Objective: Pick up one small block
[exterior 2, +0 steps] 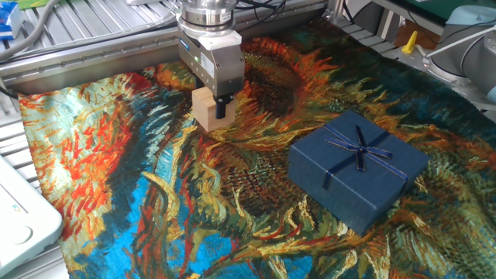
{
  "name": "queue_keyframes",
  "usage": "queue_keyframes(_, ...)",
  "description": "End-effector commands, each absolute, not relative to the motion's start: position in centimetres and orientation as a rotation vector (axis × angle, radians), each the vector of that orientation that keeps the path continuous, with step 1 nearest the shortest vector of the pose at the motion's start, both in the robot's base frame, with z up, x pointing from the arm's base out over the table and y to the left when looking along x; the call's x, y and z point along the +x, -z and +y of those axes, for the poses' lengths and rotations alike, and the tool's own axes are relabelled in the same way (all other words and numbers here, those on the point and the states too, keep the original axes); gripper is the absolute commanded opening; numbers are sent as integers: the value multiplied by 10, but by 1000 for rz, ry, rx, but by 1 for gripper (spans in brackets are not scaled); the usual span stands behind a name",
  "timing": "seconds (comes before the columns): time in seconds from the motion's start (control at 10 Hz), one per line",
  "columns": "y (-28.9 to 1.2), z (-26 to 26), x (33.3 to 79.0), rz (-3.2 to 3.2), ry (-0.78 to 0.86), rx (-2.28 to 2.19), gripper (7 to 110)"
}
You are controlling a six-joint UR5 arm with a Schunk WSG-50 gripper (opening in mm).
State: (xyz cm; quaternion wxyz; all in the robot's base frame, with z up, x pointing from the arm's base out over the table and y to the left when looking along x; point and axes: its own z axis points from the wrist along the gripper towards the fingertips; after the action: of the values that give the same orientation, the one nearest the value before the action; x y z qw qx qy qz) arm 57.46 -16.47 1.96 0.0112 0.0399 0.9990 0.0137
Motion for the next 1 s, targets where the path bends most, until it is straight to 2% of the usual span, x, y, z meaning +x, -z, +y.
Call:
queue_keyframes(0.0,-21,-163,576,3106,-61,135,66)
queue_keyframes(0.9,-21,-163,576,3107,-59,150,66)
